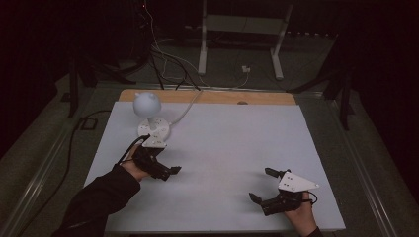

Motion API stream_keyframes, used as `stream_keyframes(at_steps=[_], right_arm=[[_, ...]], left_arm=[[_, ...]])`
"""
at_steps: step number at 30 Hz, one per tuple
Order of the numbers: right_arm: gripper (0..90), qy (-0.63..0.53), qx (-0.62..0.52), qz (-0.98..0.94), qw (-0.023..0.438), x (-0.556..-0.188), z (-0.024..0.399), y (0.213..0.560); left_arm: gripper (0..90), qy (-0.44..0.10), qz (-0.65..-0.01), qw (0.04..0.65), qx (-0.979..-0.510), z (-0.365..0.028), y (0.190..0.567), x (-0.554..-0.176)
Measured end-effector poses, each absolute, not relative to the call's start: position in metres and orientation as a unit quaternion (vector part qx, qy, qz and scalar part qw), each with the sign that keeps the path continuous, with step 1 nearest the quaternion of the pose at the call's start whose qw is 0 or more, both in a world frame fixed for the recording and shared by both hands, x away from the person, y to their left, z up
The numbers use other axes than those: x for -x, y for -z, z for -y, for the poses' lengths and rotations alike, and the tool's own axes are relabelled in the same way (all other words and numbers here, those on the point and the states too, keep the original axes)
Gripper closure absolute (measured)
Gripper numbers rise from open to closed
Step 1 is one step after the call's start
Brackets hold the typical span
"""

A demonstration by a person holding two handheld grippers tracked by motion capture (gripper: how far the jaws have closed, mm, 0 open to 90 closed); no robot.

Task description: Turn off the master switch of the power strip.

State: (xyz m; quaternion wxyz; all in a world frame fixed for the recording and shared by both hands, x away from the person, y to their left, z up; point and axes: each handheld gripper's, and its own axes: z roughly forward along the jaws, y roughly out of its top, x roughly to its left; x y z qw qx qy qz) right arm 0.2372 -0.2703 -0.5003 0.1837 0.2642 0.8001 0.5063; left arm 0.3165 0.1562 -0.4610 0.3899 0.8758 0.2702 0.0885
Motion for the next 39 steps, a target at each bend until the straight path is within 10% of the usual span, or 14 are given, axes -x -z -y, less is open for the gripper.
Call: stream_keyframes(at_steps=[39], right_arm=[[0.0, -0.5, -0.262, -0.804, 0.185, -0.236, 0.269, 0.5]], left_arm=[[0.3, -0.067, -0.271, 0.398, -0.874, -0.217, 0.515, -0.234]])
